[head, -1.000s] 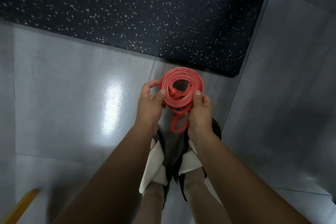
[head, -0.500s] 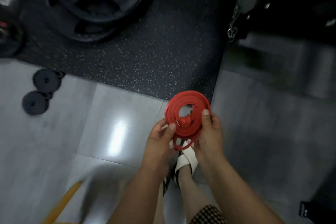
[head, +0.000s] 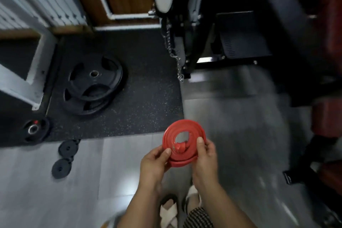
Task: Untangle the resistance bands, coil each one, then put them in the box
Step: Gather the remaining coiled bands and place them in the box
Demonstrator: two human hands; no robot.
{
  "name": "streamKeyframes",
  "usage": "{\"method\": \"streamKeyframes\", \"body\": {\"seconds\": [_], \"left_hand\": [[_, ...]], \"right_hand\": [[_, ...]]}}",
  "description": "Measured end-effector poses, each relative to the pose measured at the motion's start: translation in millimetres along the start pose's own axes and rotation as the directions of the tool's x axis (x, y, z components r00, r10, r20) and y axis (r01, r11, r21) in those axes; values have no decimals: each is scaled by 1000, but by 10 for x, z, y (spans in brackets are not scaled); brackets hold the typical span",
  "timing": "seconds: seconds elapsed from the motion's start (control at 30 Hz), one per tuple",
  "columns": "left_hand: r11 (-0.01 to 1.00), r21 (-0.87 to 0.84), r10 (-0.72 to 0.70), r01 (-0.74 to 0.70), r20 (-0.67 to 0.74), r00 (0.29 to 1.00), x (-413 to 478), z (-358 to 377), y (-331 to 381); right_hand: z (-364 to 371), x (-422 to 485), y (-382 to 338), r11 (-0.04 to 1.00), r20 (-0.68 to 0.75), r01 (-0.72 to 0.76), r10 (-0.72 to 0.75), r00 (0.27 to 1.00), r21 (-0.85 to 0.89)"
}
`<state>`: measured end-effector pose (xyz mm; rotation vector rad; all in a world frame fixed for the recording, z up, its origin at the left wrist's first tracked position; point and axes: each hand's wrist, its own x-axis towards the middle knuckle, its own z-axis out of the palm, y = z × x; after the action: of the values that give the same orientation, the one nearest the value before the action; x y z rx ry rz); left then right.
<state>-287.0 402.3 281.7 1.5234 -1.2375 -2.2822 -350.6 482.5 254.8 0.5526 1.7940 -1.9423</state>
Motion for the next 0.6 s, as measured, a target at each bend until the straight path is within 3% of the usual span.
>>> {"method": "streamKeyframes", "body": {"seconds": [0.17,0.4,0.6], "left_hand": [[980,198,-21,-17,190,982,-810,610,-219],[923,371,-81,-100,442,893,-1953,2197,-1055],[872,480,-236,-93,580,780,-2999,3765,-2373]], "right_hand": [[-1030,-397,-447,995,-129,35,-22,991,94],[-3115,-550,-1052,974,-353,133,-60,934,185],[-5487,-689,-1469,983,-543,182,-152,826,0]]}}
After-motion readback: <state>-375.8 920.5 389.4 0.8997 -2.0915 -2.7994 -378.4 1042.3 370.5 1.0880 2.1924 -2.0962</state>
